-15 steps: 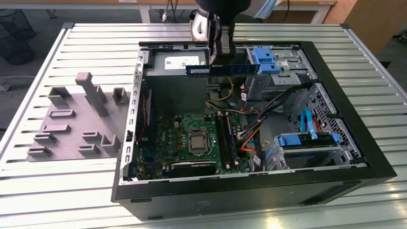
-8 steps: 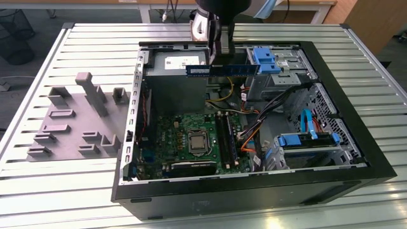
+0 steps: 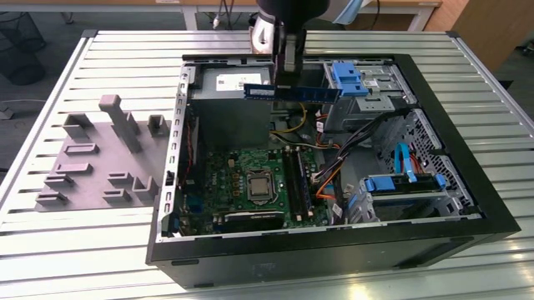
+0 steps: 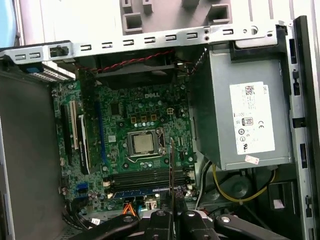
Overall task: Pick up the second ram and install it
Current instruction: 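Insert the second ram into the second slot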
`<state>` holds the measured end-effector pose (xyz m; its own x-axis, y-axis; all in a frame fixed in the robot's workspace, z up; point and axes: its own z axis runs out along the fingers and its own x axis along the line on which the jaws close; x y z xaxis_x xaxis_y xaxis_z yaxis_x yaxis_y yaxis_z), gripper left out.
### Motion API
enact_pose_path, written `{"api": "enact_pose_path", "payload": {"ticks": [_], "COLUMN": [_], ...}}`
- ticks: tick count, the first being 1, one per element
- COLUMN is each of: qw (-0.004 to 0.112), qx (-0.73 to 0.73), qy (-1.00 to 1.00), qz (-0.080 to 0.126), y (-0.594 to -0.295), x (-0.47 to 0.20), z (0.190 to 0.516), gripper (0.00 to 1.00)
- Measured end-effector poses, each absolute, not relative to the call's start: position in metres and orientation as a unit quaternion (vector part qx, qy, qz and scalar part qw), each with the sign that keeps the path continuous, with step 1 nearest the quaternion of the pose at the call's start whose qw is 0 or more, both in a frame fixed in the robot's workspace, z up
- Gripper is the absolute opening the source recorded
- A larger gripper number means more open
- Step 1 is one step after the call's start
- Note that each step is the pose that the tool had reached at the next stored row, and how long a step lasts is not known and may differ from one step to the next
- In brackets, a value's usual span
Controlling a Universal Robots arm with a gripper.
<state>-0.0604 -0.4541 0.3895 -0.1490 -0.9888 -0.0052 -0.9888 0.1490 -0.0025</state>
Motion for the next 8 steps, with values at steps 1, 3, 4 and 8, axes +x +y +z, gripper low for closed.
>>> {"api": "enact_pose_path", "payload": {"ticks": [1, 3, 4, 8], "qw": [0.003, 0.003, 0.003, 0.002], "qx": [-0.645, -0.631, -0.624, -0.595], "qy": [0.764, 0.775, 0.781, 0.803], "qz": [0.001, 0.0, 0.0, 0.0], "y": [-0.454, -0.4541, -0.4541, -0.4541], "x": [-0.0604, -0.0604, -0.0604, -0.0604], "z": [0.3894, 0.3891, 0.3889, 0.3883], "gripper": [0.14, 0.14, 0.14, 0.14]}}
